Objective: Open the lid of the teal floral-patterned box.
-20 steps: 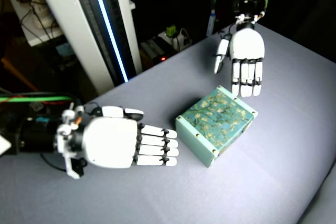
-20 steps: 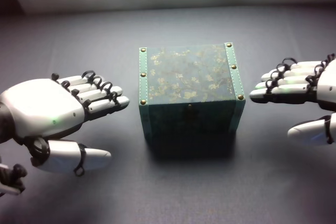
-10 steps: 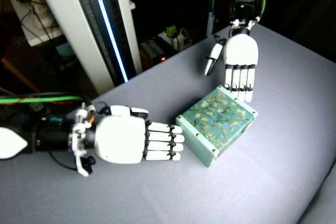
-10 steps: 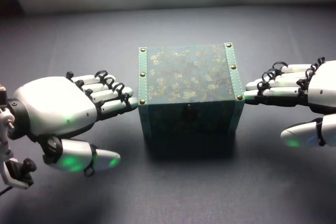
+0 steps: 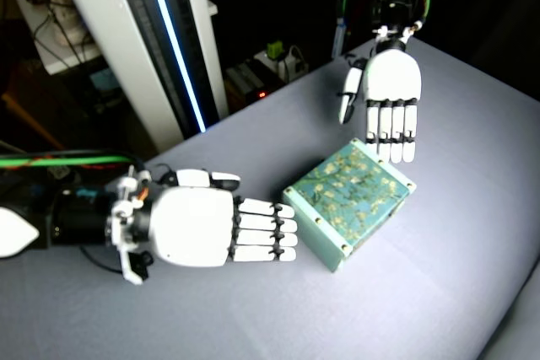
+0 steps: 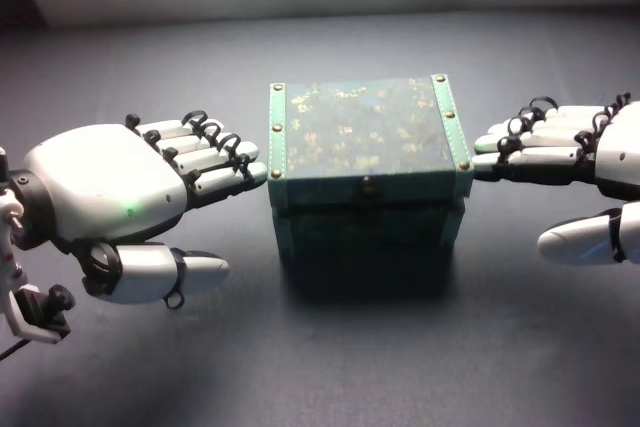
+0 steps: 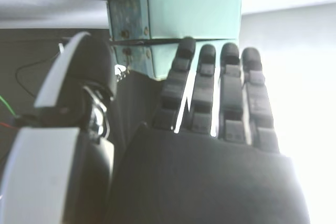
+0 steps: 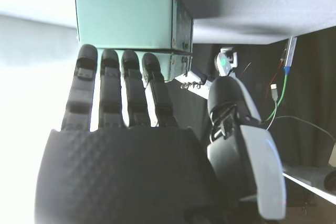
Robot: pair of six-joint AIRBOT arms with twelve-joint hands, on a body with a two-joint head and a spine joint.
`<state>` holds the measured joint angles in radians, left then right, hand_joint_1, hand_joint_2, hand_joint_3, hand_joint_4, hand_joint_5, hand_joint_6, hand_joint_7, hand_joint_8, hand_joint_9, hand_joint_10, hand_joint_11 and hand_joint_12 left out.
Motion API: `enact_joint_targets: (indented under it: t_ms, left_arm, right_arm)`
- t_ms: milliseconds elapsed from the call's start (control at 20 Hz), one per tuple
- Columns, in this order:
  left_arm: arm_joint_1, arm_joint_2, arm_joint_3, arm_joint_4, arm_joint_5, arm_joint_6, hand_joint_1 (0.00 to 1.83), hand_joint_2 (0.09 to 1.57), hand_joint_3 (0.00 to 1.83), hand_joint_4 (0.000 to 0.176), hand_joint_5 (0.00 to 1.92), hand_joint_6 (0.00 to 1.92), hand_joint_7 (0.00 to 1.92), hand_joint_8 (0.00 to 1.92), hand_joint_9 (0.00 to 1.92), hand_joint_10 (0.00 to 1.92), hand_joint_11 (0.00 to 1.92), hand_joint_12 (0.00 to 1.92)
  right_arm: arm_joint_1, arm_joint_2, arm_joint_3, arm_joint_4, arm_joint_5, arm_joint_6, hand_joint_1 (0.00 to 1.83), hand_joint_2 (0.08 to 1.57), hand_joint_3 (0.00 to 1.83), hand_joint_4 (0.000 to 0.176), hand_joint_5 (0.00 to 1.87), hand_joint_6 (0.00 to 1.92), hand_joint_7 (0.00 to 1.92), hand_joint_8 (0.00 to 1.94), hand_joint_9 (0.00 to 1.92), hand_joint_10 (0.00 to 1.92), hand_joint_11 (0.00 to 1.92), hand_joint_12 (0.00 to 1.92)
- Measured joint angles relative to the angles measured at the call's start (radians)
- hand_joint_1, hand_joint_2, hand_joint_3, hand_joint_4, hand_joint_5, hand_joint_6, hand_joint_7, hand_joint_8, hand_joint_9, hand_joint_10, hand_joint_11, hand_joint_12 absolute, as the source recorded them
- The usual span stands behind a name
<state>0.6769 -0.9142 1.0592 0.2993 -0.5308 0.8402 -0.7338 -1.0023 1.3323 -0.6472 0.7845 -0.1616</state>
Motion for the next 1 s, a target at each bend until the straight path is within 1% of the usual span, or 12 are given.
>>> enact_joint_targets:
  t_ms: [200,300,350,550,600,650,700,800,850,900,950,1000]
  left_arm:
    - [-0.002,0.001,0.0,-0.019,-0.019,0.0,0.0,1.32,0.0,0.0,0.0,0.0,0.03,0.0,0.12,0.0,0.2,0.11]
    - [-0.002,0.005,0.0,-0.032,-0.03,0.0,0.0,1.3,0.0,0.0,0.0,0.0,0.0,0.0,0.07,0.0,0.03,0.04]
    - [-0.002,0.007,0.0,-0.043,-0.039,0.0,0.0,1.3,0.0,0.0,0.0,0.0,0.0,0.0,0.07,0.0,0.03,0.04]
    - [0.0,0.008,0.0,-0.088,-0.072,0.023,0.0,1.34,0.0,0.0,0.0,0.0,0.0,0.0,0.0,0.0,0.0,0.0]
    - [0.0,0.008,0.0,-0.095,-0.076,0.026,0.0,1.34,0.0,0.0,0.0,0.0,0.0,0.0,0.0,0.0,0.0,0.0]
    - [0.0,0.008,0.0,-0.102,-0.081,0.031,0.0,1.31,0.0,0.037,0.0,0.0,0.0,0.0,0.0,0.0,0.0,0.0]
    - [-0.002,0.008,0.0,-0.105,-0.085,0.035,0.0,1.29,0.0,0.083,0.0,0.0,0.0,0.0,0.0,0.0,0.01,0.0]
    - [-0.005,0.008,0.0,-0.124,-0.095,0.053,0.0,1.3,0.0,0.076,0.0,0.0,0.0,0.0,0.0,0.0,0.03,0.01]
    - [-0.01,0.008,0.0,-0.134,-0.098,0.063,0.0,1.29,0.0,0.05,0.0,0.0,0.0,0.0,0.0,0.0,0.01,0.0]
    - [-0.013,0.008,0.0,-0.153,-0.11,0.076,0.0,1.32,0.0,0.08,0.0,0.0,0.0,0.0,0.0,0.0,0.0,0.0]
    - [-0.017,0.008,0.0,-0.162,-0.114,0.083,0.0,1.31,0.0,0.06,0.0,0.0,0.0,0.0,0.0,0.0,0.0,0.0]
    - [-0.02,0.006,0.003,-0.166,-0.12,0.087,0.0,1.29,0.0,0.055,0.0,0.0,0.0,0.0,0.0,0.0,0.0,0.0]
  right_arm:
    - [0.0,0.002,0.0,0.039,0.023,0.0,0.0,1.28,0.0,0.0,0.17,0.0,0.16,0.0,0.09,0.0,0.01,0.23]
    - [0.0,0.002,0.0,0.066,0.043,-0.001,0.0,1.25,0.0,0.0,0.18,0.0,0.15,0.0,0.09,0.0,0.0,0.22]
    - [0.0,0.002,0.0,0.077,0.051,-0.001,0.0,1.25,0.0,0.0,0.18,0.0,0.15,0.0,0.09,0.0,0.0,0.22]
    - [0.0,-0.003,0.008,0.119,0.085,-0.003,0.0,1.41,0.02,0.0,0.19,0.01,0.19,0.01,0.13,0.01,0.07,0.17]
    - [0.0,-0.005,0.01,0.127,0.089,-0.003,0.0,1.41,0.02,0.0,0.19,0.01,0.19,0.01,0.13,0.01,0.07,0.17]
    - [0.0,-0.01,0.015,0.138,0.096,-0.008,0.0,1.4,0.0,0.0,0.21,0.01,0.17,0.0,0.15,0.01,0.1,0.18]
    - [0.0,-0.012,0.016,0.153,0.101,-0.014,0.0,1.37,0.0,0.0,0.22,0.01,0.19,0.01,0.16,0.02,0.12,0.19]
    - [0.0,-0.019,0.024,0.183,0.116,-0.02,0.0,1.34,0.0,0.0,0.23,0.0,0.2,0.0,0.18,0.01,0.12,0.18]
    - [0.0,-0.023,0.03,0.196,0.124,-0.022,0.0,1.33,0.0,0.0,0.23,0.0,0.21,0.0,0.17,0.0,0.09,0.17]
    - [0.0,-0.029,0.033,0.219,0.134,-0.026,0.0,1.32,0.0,0.0,0.23,0.0,0.22,0.01,0.16,0.0,0.08,0.17]
    - [0.0,-0.036,0.042,0.233,0.142,-0.028,0.0,1.31,0.0,0.0,0.21,0.0,0.21,0.0,0.15,0.0,0.07,0.16]
    - [0.0,-0.039,0.044,0.246,0.145,-0.035,0.0,1.29,0.0,0.0,0.21,0.0,0.2,0.0,0.14,0.0,0.07,0.16]
